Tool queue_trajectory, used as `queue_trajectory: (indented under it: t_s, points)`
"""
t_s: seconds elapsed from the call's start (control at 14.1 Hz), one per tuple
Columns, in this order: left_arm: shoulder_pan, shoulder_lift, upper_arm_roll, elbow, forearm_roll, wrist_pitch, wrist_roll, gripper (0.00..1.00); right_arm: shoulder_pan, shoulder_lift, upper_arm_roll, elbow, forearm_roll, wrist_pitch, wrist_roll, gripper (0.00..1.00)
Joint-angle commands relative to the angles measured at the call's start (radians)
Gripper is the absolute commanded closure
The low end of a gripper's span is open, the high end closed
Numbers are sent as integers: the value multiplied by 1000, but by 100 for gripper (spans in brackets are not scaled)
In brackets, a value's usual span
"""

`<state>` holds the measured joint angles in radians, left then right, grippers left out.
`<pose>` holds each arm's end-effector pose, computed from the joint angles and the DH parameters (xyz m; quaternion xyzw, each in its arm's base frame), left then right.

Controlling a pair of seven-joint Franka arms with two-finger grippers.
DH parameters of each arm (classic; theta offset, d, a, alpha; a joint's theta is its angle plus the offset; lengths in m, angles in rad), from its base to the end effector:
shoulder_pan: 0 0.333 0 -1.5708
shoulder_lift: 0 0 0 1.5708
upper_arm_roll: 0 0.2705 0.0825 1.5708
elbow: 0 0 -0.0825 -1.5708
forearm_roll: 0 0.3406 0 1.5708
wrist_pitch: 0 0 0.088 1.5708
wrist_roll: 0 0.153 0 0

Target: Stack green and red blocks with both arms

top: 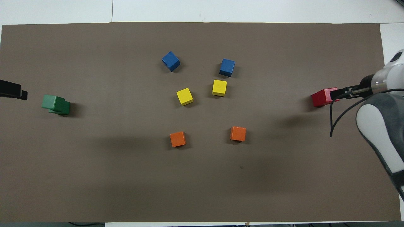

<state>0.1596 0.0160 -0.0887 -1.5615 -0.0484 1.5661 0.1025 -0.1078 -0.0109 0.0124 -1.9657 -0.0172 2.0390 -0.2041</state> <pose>0.5134 0.0293 0.5286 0.9995 -0.0158 -0.0035 0.0253 0.5243 -0.0518 0.4082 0.9974 0.0578 0.0404 0.0141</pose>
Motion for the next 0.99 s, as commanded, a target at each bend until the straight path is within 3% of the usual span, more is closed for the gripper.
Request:
queue_trajectory:
  t_s: [0.0,0.28,0.57,0.71,0.92]
  points:
    - [-17,7,9,50,21,-83,-20,0,-1,-108,7,40,14,-181,17,0]
    - [-21,4,9,54,25,-159,-20,0,5,-147,7,177,14,-387,32,0]
    - [-60,-14,14,50,38,-190,-62,0,23,-103,9,240,14,-410,66,0]
    - [-80,-18,12,47,39,-164,-78,0,23,-52,9,292,14,-434,66,0]
    - [-86,-19,12,44,42,-126,-79,0,25,-40,14,315,14,-451,69,0]
